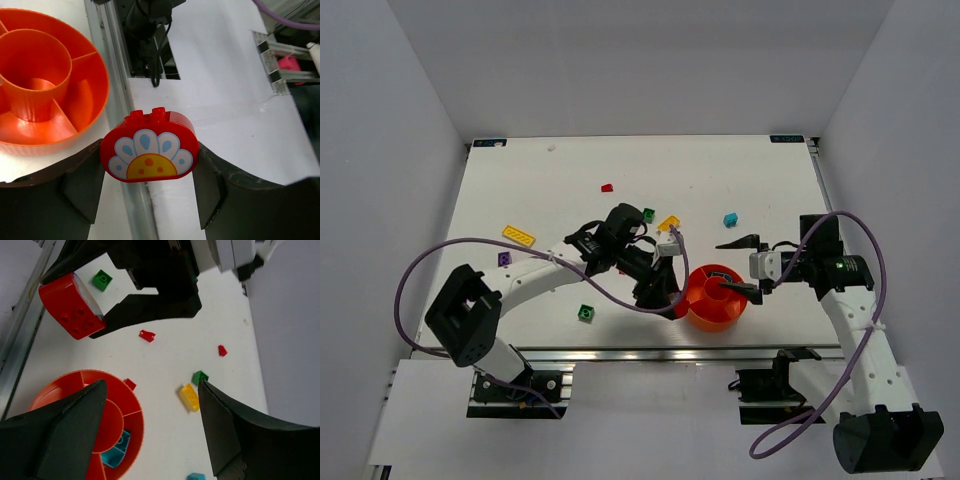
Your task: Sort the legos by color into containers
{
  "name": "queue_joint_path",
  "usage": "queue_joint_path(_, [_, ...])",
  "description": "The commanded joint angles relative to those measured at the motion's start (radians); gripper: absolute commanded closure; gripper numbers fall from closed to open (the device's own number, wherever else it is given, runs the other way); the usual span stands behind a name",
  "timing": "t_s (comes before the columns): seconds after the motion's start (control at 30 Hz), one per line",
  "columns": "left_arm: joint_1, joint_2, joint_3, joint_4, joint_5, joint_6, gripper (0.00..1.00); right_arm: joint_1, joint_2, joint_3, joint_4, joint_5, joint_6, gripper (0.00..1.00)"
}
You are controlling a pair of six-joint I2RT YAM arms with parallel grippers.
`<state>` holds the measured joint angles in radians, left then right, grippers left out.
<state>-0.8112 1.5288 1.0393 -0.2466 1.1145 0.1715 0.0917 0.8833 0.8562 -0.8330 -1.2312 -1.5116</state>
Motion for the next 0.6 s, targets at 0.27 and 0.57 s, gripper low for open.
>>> queue_joint_path(0.27, [-0.003,0.091,0.126,0.138,0.182,-0.293,0.73,0.095,-0.026,0.037,-0.172,-0.060,-0.211,0.23])
queue_joint_path(0.57, [-0.003,0.111,0.200,-0.081,-0.028,-0.173,0.81,0.126,-0.081,0.015,-0.006,0.025,0.055,0.28])
